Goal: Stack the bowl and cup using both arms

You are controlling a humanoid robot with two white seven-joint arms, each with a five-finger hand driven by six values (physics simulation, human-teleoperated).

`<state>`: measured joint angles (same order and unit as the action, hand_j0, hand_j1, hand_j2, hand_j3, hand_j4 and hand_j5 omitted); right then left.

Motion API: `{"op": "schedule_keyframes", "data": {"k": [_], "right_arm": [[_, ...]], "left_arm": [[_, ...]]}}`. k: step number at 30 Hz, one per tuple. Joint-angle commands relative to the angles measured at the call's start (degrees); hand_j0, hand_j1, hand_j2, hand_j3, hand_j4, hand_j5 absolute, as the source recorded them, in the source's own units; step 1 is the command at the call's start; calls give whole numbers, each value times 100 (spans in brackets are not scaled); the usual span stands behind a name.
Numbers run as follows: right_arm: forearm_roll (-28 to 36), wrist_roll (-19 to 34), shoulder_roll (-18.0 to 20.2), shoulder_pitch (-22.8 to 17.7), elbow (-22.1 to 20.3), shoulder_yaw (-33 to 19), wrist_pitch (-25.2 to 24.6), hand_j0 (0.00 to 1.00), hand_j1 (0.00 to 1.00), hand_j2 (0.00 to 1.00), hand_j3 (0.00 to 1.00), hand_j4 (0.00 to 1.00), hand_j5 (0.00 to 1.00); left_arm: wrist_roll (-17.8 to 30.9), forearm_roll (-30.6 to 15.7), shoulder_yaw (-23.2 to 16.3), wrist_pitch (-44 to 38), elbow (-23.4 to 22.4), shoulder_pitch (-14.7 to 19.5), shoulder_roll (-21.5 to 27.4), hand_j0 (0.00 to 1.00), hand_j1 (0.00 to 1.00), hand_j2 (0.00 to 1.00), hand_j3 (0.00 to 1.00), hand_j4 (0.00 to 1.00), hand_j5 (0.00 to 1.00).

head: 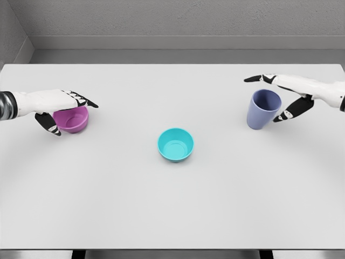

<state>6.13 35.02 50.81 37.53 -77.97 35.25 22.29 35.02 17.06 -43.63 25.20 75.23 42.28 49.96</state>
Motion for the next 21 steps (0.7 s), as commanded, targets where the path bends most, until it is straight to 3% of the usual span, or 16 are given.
{"op": "schedule_keyframes", "data": {"k": [1,21], "right_arm": [[29,-2,70,0,-7,34,-5,100,100,100,100,100,100],[29,-2,-71,9,160,69,-14,100,100,100,100,100,100]], "left_arm": [[-2,-18,4,-15,1,0,5,100,100,100,100,100,100],[-2,105,39,-15,-193,-35,-127,100,100,100,100,100,100]]}}
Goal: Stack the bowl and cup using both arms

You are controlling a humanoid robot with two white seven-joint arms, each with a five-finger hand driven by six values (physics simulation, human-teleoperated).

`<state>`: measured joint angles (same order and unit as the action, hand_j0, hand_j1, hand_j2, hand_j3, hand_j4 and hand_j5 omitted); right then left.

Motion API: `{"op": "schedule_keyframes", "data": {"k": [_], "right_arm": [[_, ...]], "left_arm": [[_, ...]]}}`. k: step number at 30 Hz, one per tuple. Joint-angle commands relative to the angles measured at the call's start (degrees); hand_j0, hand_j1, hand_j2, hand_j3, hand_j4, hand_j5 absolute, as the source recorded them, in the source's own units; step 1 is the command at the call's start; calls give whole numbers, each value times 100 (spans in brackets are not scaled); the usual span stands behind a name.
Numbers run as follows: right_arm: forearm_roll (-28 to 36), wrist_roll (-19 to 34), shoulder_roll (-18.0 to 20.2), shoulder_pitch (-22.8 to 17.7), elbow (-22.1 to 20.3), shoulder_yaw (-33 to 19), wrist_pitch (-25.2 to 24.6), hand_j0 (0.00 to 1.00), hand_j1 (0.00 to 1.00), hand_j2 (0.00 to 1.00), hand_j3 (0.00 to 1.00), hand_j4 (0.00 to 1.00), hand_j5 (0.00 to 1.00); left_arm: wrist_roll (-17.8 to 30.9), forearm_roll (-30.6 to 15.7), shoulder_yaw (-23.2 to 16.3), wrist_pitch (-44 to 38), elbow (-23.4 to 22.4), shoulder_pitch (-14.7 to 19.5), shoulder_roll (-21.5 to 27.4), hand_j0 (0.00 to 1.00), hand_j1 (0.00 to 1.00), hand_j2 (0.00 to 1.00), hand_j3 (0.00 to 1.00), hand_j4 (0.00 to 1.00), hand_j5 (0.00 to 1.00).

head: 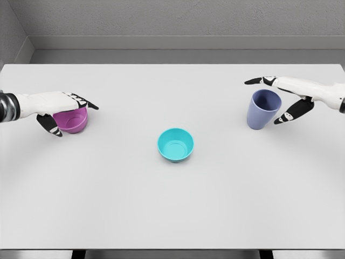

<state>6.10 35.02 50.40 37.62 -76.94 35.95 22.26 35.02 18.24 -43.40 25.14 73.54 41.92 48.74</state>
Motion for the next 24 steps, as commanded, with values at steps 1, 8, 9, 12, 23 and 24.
{"op": "schedule_keyframes", "data": {"k": [1,8,9,12,23,24], "right_arm": [[23,-2,-65,0,74,-1,-11,100,100,100,100,100,100],[23,-2,-144,132,206,149,-20,100,100,100,100,100,100],[14,-2,-162,132,232,149,-20,100,100,100,100,100,100],[14,-2,-197,132,276,157,-20,100,100,100,100,100,100],[-12,-2,-276,149,505,166,-11,100,100,100,100,100,100],[-12,-2,-285,158,513,166,-20,100,100,100,100,100,100]], "left_arm": [[-2,-14,16,-9,-24,0,-5,100,100,100,100,100,100],[-2,-5,24,-9,-208,18,-84,100,100,100,100,100,100],[-2,-5,24,-9,-217,18,-101,100,100,100,100,100,100],[-2,74,24,-9,-279,26,-128,100,100,100,100,100,100],[-2,65,42,-27,-305,26,-163,75,75,75,75,75,75],[-2,65,42,-27,-305,26,-163,73,73,73,73,73,73]]}}
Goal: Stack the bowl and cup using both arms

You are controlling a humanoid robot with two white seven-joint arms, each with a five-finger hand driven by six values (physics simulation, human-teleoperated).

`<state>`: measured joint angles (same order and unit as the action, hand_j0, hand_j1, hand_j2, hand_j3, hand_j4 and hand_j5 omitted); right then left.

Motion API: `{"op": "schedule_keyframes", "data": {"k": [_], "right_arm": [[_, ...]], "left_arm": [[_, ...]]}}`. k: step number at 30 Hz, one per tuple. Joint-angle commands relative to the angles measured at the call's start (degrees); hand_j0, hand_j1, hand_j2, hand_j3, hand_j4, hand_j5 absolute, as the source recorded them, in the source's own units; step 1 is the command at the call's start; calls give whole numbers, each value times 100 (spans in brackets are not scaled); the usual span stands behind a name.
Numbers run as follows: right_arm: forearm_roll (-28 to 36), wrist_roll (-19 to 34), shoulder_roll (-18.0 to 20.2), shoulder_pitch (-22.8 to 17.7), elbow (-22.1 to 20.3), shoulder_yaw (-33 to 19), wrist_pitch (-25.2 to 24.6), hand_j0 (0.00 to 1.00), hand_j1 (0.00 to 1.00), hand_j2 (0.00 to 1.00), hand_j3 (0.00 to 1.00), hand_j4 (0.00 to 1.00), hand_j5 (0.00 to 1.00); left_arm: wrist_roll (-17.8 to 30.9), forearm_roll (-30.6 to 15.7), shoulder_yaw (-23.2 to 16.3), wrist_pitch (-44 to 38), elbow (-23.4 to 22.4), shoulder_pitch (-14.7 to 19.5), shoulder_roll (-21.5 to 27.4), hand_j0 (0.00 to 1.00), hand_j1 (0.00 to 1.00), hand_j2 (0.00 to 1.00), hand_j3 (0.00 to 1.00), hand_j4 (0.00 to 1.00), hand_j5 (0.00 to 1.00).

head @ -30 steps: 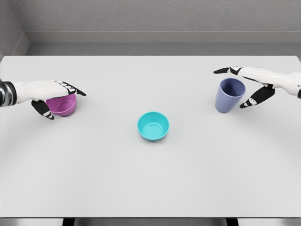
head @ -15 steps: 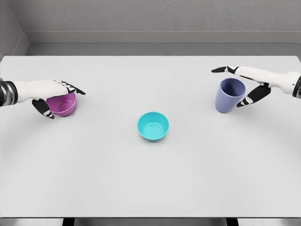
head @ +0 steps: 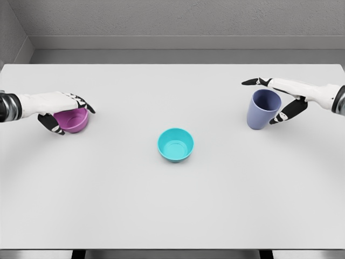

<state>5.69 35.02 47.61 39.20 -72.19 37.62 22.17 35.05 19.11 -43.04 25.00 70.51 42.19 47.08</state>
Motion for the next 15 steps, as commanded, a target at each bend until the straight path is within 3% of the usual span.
{"op": "schedule_keyframes", "data": {"k": [1,10,15], "right_arm": [[28,-2,3,0,38,8,-11,100,100,100,100,100,100],[28,-2,-120,105,170,149,-11,100,100,100,100,100,100],[28,-2,-120,105,214,149,-11,100,100,100,100,100,100]], "left_arm": [[-5,-21,6,-12,-2,0,3,70,70,70,70,70,70],[-5,-48,41,-12,112,44,12,68,68,68,68,68,68],[-5,-39,41,5,411,70,21,68,68,68,68,68,68]]}}
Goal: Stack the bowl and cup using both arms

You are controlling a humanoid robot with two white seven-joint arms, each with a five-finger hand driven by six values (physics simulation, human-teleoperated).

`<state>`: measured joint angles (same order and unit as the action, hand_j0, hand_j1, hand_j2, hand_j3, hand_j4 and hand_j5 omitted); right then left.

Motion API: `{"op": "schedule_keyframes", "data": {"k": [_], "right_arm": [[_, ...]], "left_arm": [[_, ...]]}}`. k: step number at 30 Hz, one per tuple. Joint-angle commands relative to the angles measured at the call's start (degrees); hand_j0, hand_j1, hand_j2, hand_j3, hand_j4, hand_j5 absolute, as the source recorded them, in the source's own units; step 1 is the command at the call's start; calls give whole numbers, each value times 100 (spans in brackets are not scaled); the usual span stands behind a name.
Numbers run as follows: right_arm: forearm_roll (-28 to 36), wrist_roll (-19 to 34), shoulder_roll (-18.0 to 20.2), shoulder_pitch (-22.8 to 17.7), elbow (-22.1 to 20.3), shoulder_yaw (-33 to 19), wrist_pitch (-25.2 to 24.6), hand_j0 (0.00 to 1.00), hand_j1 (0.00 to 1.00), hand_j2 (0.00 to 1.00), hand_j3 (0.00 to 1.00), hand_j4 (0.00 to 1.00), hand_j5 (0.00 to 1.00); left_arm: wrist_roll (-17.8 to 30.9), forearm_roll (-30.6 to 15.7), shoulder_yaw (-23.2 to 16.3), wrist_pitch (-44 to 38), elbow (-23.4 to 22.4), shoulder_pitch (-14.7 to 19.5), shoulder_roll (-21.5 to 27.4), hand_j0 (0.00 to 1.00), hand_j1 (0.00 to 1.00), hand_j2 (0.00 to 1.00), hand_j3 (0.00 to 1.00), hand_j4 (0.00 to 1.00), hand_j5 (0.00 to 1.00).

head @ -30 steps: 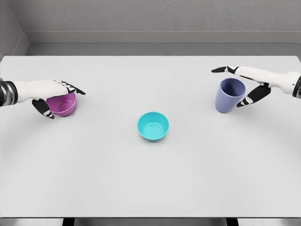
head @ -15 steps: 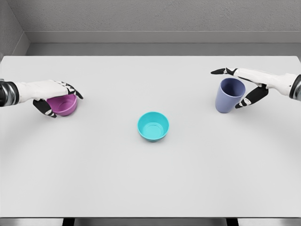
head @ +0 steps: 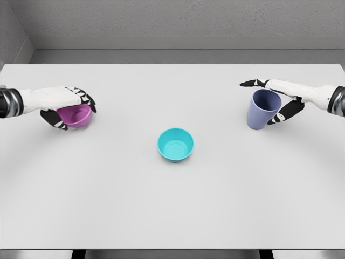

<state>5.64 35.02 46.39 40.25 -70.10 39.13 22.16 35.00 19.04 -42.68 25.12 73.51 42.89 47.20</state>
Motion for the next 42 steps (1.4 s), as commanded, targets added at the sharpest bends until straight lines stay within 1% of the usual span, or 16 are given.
{"op": "schedule_keyframes", "data": {"k": [1,8,11,17,20,23,24,27,29,32,34,36,42], "right_arm": [[33,-2,2,0,13,-2,-10,100,100,100,100,100,100],[16,-2,-86,35,189,-2,-1,100,100,100,100,100,100],[7,-2,-121,35,189,-2,-1,100,100,100,100,100,100],[7,-2,-121,35,198,24,-10,100,100,100,100,100,100],[7,-2,-121,35,233,51,-10,100,100,100,100,100,100],[-2,-2,-121,44,260,86,-10,100,100,100,100,100,100],[-2,-2,-121,44,260,86,-1,96,96,96,96,96,96],[-2,-2,-121,97,259,86,8,76,76,76,76,76,76],[-2,-2,-121,105,286,86,-1,64,64,64,64,64,64],[-2,-2,-112,114,286,86,-1,52,52,52,52,52,52],[-2,-2,-112,123,286,86,-1,52,52,52,52,52,52],[-2,-2,-112,123,286,86,-1,52,52,52,52,52,52],[-11,-2,-77,184,224,86,-1,54,54,54,54,54,54]], "left_arm": [[0,-32,5,-7,181,0,9,68,68,68,68,68,68],[0,-14,-12,-7,656,53,9,68,68,68,68,68,68],[0,-5,-13,-16,1007,88,0,68,68,68,68,68,68],[0,-5,-30,-16,1473,97,0,68,68,68,68,68,68],[0,-5,-56,-7,1517,105,-9,68,68,68,68,68,68],[0,-5,-74,-7,1684,123,-17,68,68,68,68,68,68],[0,-5,-74,-7,1720,114,-70,68,68,68,68,68,68],[0,-5,-74,-7,1799,114,-193,68,68,68,68,68,68],[0,-5,-118,-7,1851,114,-246,68,68,68,68,68,68],[0,4,-162,-7,1913,114,-343,68,68,68,68,68,68],[0,4,-232,-16,1974,123,-387,68,68,68,68,68,68],[0,127,-232,-16,1983,123,-509,68,68,68,68,68,68],[0,162,-250,-16,2009,123,-738,68,68,68,68,68,68]]}}
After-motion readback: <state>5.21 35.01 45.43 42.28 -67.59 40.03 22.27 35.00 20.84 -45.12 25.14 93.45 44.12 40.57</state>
